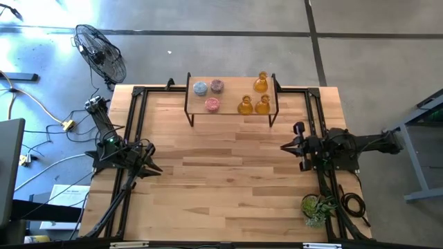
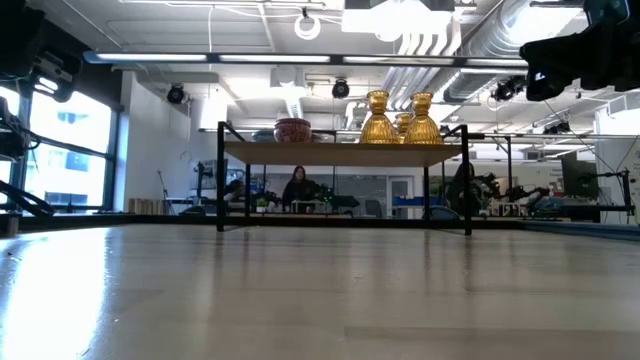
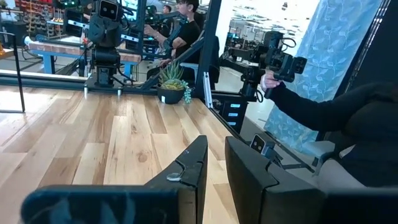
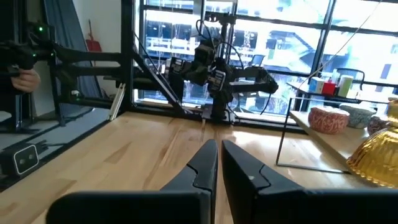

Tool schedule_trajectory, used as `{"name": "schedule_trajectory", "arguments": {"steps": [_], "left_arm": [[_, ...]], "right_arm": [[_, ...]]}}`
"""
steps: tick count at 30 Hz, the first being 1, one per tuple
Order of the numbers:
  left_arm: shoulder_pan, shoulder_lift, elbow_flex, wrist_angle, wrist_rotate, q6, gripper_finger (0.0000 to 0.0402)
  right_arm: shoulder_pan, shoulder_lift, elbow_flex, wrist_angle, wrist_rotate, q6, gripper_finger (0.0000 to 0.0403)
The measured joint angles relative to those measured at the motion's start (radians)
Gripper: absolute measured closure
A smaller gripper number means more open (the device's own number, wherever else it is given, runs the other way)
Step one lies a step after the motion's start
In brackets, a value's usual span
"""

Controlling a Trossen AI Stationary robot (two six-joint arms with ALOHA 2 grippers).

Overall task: Pick & Place candle stick holders
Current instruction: Return to Home Position

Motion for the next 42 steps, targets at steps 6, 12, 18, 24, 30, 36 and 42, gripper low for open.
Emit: {"name": "schedule_trajectory", "arguments": {"steps": [6,12,18,24,30,36,42], "left_arm": [[0.000,0.005,0.000,0.002,0.001,-0.010,0.0346],[0.000,0.038,0.000,0.000,0.003,-0.030,0.0346],[0.000,0.065,0.000,0.000,0.000,-0.049,0.0346],[0.000,0.068,0.000,0.000,-0.005,-0.053,0.0346],[0.000,0.068,0.000,0.001,-0.028,-0.056,0.0346],[0.000,0.068,0.000,0.001,-0.028,-0.056,0.0346],[0.000,0.068,0.000,0.000,-0.030,-0.043,0.0346]], "right_arm": [[0.000,-0.034,0.001,-0.057,0.008,-0.006,0.0382],[0.000,-0.038,0.002,-0.080,0.016,-0.006,0.0386],[0.000,-0.037,0.002,-0.143,0.023,-0.001,0.0384],[0.000,-0.037,0.002,-0.182,0.087,0.021,0.0386],[0.000,-0.033,0.003,-0.189,0.108,0.026,0.0386],[0.000,-0.032,0.003,-0.194,0.107,0.059,0.0386],[0.000,-0.032,0.003,-0.188,0.100,0.136,0.0386]]}}
